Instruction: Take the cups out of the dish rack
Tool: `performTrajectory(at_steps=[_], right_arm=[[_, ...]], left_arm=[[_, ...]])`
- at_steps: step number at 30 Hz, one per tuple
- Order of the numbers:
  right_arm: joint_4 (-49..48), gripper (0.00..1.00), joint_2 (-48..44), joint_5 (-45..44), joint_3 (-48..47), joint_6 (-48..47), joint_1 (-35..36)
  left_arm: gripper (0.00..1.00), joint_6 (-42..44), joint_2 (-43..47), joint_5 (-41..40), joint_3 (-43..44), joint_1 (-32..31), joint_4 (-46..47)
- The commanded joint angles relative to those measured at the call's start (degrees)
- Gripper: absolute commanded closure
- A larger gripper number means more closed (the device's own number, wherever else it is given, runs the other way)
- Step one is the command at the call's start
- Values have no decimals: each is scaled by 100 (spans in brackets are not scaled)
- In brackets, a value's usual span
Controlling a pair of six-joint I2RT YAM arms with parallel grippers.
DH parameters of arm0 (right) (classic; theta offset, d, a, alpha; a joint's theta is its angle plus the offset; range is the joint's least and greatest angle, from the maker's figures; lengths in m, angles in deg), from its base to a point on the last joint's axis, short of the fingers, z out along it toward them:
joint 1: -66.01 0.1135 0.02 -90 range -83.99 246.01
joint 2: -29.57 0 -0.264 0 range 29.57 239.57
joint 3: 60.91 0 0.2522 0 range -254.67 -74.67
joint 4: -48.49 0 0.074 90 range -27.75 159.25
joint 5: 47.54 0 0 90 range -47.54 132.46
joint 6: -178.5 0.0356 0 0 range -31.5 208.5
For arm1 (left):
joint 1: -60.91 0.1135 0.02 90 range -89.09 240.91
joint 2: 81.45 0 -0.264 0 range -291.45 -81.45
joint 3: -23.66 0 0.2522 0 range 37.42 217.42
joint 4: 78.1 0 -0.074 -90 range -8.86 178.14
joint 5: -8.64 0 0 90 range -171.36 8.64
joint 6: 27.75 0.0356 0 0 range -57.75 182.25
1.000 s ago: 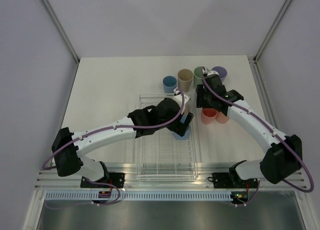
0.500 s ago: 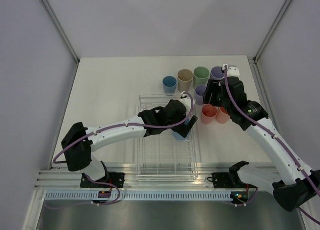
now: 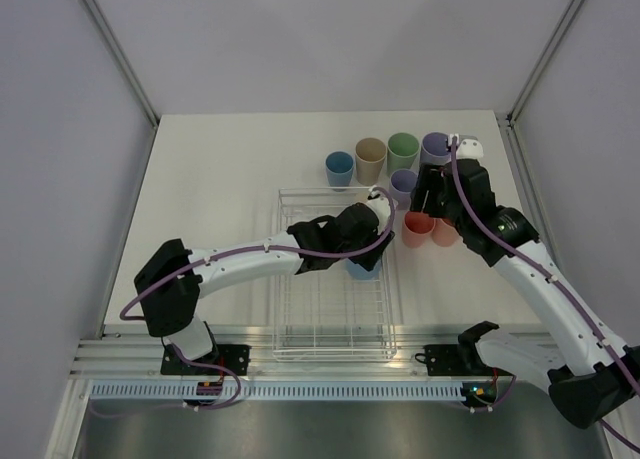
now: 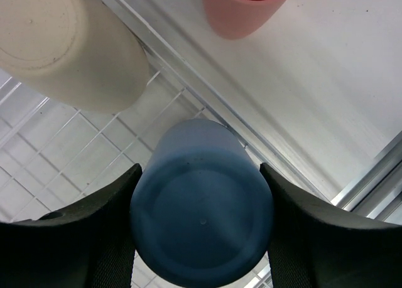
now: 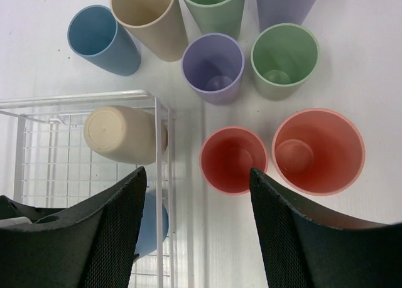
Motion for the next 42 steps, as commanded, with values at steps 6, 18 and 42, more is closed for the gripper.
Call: performTrajectory(at_steps=[6,18,42], right_arm=[[97,28,-424,-384,80,128,-18],[-1589,22,-1786,2496,1362,742,-27],[-6597,25,-1041,5557,3507,3660,-27]], left_arm=[[98,-153,515,-439,-170,-36,-8],[98,-2998,4135,2106,-3367,2324,3215],[98,-6552,1940,3885,-4970,2944,9592]])
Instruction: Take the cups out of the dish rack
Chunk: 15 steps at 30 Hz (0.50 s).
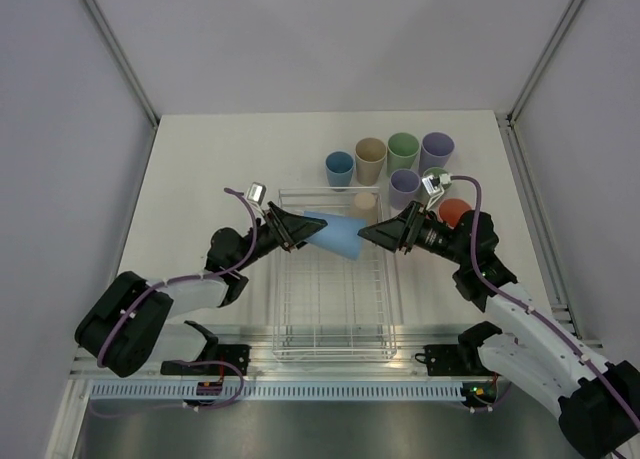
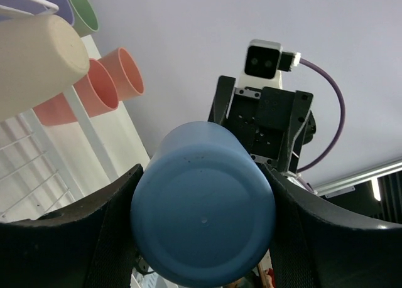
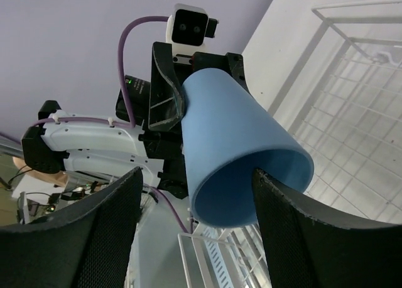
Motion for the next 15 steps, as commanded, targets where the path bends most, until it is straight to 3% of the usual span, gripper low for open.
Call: performTrajectory(at_steps=[1,5,10,15], right_arm=[[-1181,26,239,262,133,509,-5],[-1551,33,441,280,71,641,48],[-1867,53,547,288,54,782,100],[-2000,63,564,280,63,879,153]], left_arm=[[98,-106,-10,-59,213,-182,872],[98,52,-27,-296,309,-454,617],[98,132,-281,-463,494,-648,572],[98,123,-625,-516,634,-736,721]])
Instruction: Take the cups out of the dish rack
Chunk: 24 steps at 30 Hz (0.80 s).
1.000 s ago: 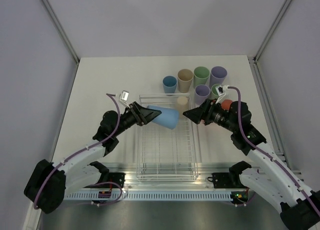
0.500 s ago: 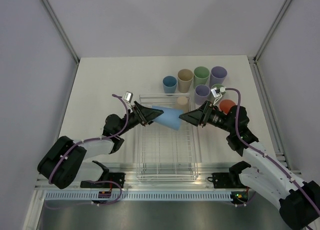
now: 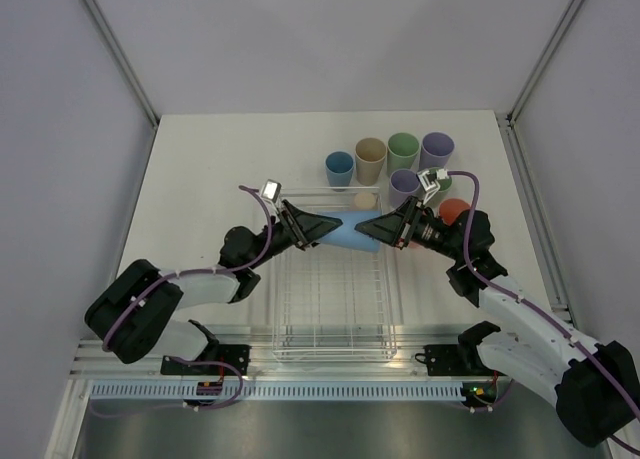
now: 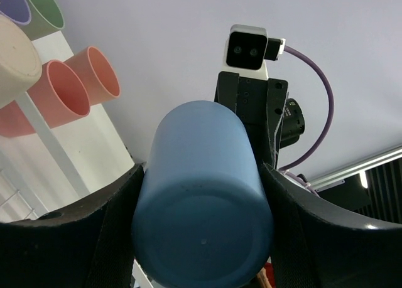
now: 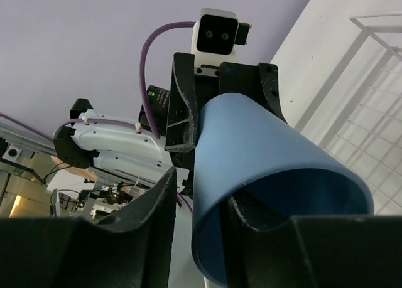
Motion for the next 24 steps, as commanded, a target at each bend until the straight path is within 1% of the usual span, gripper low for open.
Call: performTrajectory(at_steps=[1,2,3,4,5,6,7,8,9,10,11,12,13,15,16,17,18,19,20,21,22,23,24], right_arm=[[-645,64,5,94,-53,112,61],[-645,66,5,85,-45,120,62],[-654,72,5,94,-36,129,79],[-602,73,-4,85,-27,112,70],[-540,75,-21,85,-27,68,70],[-461,77,-82,42,-36,33,70],[-260,79,-118,15,-53,-98,70],[-102,79,-153,-29,-79,-186,79],[74,80,-249,-81,-106,-309,70],[432,82,-293,-169,-184,-528,79],[593,82,-337,-222,-220,-643,70],[751,83,-399,-266,-255,-740,79],[1022,83,-434,-354,-316,-811,70],[1444,85,-531,-424,-430,-1083,70],[1586,85,-557,-555,-475,-1275,62],[1718,86,-627,-591,-510,-1364,70],[2093,87,-654,-653,-658,-1522,62],[2358,87,-689,-871,-764,-1680,53],[2683,89,-802,-1090,-896,-2116,61],[3452,92,-847,-1310,-1219,-2347,53],[3886,96,-882,-1904,-1414,-2567,44],[4256,99,-900,-2215,-1598,-3013,44],[5016,99,-883,-2548,-1992,-3200,53]], left_arm=[[98,81,-247,-90,248,-81,464],[98,64,-352,-81,257,-72,595],[94,55,-388,-90,257,-81,666],[87,55,-405,-125,231,-81,710],[77,81,-406,-134,230,-72,728],[56,116,-345,-151,213,-72,702],[43,247,-292,-221,178,-72,623],[33,318,-204,-257,169,-55,492],[22,388,-108,-327,178,-37,82],[19,571,120,-345,186,-37,-140],[15,669,252,-397,195,-11,-351],[9,757,384,-493,195,7,-606],[6,949,699,-564,195,25,-1034],[0,1283,1052,-783,239,95,-1616],[0,1407,1375,-871,265,139,-2271],[0,1539,1579,-968,300,148,-2600],[0,1671,1755,-1204,396,148,-2925],[0,1968,2087,-1319,450,157,-3633],[0,2119,2230,-1442,607,148,-3971],[0,2433,2353,-1626,704,148,-4375],[0,2584,2554,-1732,809,157,-4988],[0,2717,2617,-1786,967,148,-5272],[0,2935,2679,-1899,1038,148,-5510]])
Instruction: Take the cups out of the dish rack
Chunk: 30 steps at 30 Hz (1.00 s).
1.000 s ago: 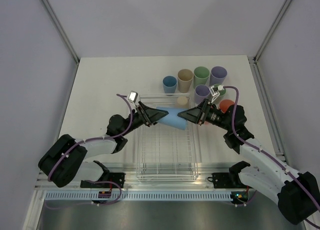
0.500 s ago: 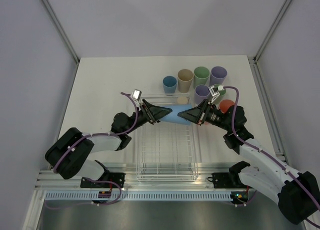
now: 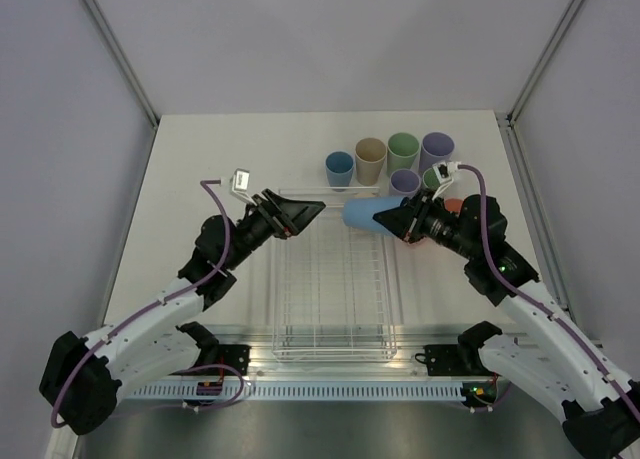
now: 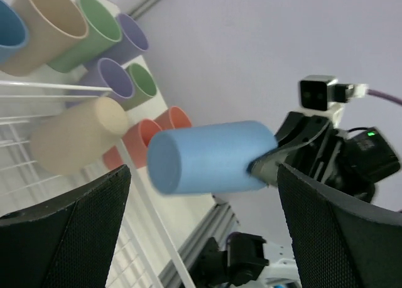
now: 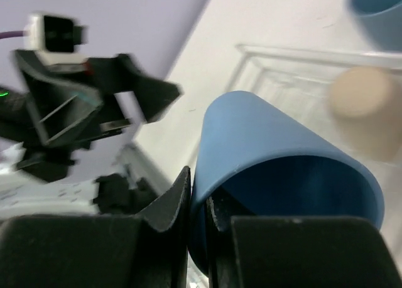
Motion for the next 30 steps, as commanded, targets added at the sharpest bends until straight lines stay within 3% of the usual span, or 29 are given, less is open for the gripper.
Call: performTrajectory(at_steps=[1,5,6,16,20,22,30], right_arm=[[2050,99,-109,-1693,-1068,-1332,-35],[3624,99,390,-4206,-1903,-1686,-43],[4149,99,505,-5220,-2149,-1677,-78],[6139,99,1034,-8048,-2485,-623,-536],[6878,99,1034,-8674,-2582,168,-536],[6888,99,964,-8554,-2477,151,-544],[6072,99,1068,-6536,-2012,-454,-553]], left_arm=[[0,1125,277,-615,490,14,-1746],[0,1442,331,-660,771,14,-2484],[0,1530,269,-607,815,14,-2581],[0,2382,-451,-431,1720,-310,-3706],[0,2559,-653,-554,1949,-521,-3760],[0,2594,-715,-598,2002,-583,-3760],[0,2874,-1005,-572,2327,-645,-4014]])
